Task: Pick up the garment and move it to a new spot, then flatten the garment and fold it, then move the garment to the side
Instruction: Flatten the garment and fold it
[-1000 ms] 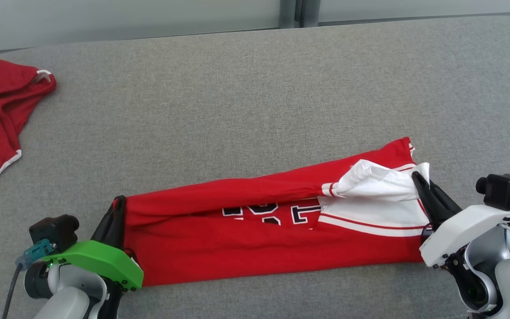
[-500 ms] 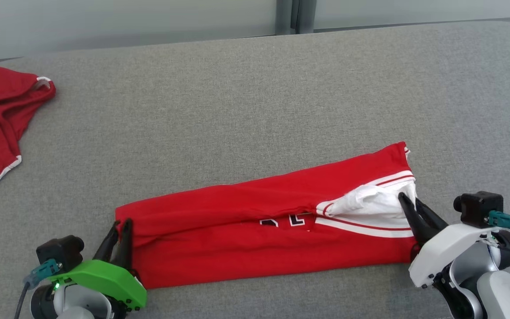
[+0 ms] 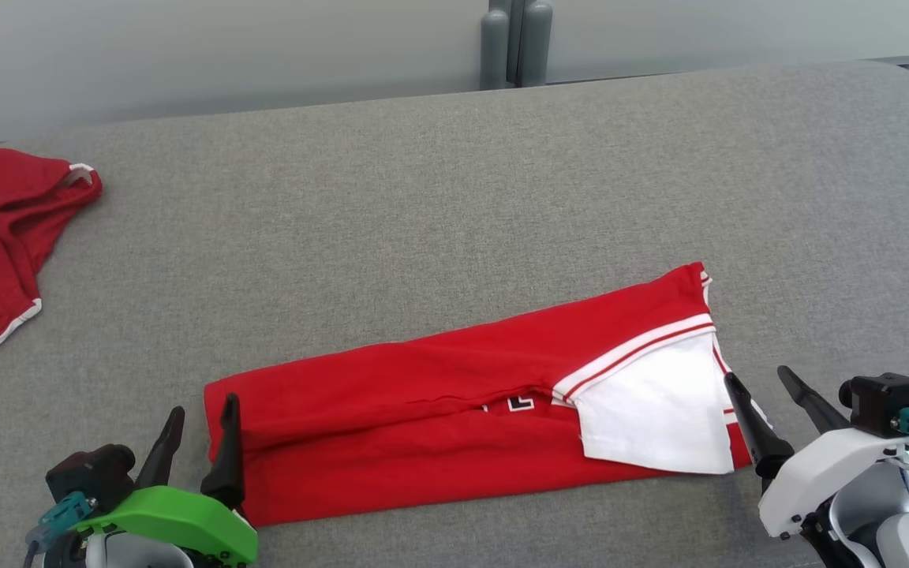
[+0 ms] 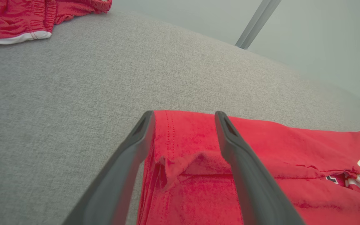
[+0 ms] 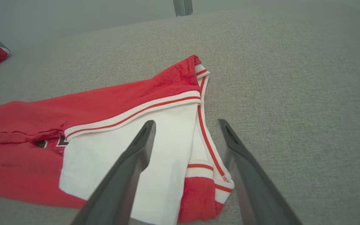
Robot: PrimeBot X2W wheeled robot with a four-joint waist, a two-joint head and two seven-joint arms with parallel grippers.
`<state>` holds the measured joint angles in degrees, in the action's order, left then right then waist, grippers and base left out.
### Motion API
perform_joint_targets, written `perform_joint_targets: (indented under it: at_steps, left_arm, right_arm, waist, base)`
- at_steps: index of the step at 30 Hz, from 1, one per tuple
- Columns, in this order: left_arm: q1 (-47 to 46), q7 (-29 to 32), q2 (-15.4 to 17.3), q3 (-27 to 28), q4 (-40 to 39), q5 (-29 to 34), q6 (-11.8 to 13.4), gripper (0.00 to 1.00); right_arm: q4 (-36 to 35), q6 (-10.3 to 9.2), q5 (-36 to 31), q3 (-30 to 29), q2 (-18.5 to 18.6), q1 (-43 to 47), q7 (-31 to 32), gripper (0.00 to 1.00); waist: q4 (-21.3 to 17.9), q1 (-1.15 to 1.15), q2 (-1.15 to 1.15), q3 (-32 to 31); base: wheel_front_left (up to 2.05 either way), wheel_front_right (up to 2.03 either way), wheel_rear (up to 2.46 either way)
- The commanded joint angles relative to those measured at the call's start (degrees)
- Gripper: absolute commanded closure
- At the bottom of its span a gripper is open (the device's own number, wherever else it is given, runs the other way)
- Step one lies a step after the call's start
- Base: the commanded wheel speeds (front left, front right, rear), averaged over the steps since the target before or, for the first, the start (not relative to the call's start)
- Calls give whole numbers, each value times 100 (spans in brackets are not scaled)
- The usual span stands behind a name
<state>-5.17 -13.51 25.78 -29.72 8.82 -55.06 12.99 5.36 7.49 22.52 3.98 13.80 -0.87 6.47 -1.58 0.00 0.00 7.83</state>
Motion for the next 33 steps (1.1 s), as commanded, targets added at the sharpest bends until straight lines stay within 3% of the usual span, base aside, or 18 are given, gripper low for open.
perform_joint_targets:
  at_steps: [1,19,33]
  left_arm:
    - [89,-53,20,23,-95,113,74,0]
    - [81,-128,-89,4,-767,652,536,0]
    - [209,-108,-294,-210,-892,743,576,0]
  right_arm:
    - [-22,0,-69,-85,9,74,-40,0]
    - [-146,0,-277,-512,-16,-169,427,0]
    - [1249,0,-64,-536,242,-864,1223,0]
  waist:
    - [-34,0,0,-75]
    - [118,0,0,-684]
    - [715,0,0,-753]
  base:
    - [0,0,0]
    - [0,0,0]
    - [0,0,0]
